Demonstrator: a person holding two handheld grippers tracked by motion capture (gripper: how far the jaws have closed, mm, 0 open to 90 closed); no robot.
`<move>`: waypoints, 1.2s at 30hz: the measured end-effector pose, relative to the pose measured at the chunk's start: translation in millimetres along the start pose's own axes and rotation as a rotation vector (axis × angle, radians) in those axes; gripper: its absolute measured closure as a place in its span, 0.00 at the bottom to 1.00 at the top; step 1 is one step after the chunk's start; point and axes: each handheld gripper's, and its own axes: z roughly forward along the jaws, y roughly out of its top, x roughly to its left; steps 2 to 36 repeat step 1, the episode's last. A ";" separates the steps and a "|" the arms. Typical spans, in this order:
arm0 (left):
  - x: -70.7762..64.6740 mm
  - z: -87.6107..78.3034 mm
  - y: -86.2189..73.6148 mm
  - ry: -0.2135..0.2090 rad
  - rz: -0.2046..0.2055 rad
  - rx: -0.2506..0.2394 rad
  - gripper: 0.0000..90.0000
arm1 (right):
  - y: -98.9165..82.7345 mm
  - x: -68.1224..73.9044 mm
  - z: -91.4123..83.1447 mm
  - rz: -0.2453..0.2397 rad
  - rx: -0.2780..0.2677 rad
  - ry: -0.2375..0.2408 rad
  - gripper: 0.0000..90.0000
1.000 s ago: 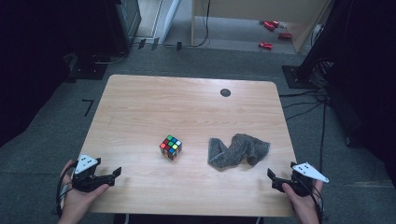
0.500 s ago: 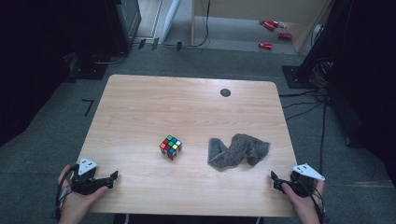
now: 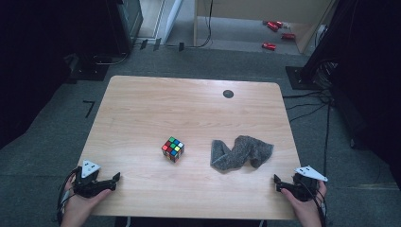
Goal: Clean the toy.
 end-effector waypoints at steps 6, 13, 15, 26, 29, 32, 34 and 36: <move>0.0 0.0 0.0 0.000 0.000 0.000 0.11 | 0.0 0.0 0.0 0.000 0.000 0.000 0.05; 0.0 0.0 0.0 0.000 0.000 0.000 0.11 | 0.0 0.0 0.0 0.000 0.000 0.000 0.05; 0.0 0.0 0.0 0.000 0.000 0.000 0.11 | 0.0 0.0 0.0 0.000 0.000 0.000 0.05; 0.0 0.0 0.0 0.000 0.000 0.000 0.11 | 0.0 0.0 0.0 0.000 0.000 0.000 0.05; 0.0 0.0 0.0 0.000 0.000 0.000 0.11 | 0.0 0.0 0.0 0.000 0.000 0.000 0.05; 0.0 0.0 0.0 0.000 0.000 0.000 0.11 | 0.0 0.0 0.0 0.000 0.000 0.000 0.05; 0.0 0.0 0.0 0.000 0.000 0.000 0.11 | 0.0 0.0 0.0 0.000 0.000 0.000 0.05; 0.0 0.0 0.0 0.000 0.000 0.000 0.11 | 0.0 0.0 0.0 0.000 0.000 0.000 0.05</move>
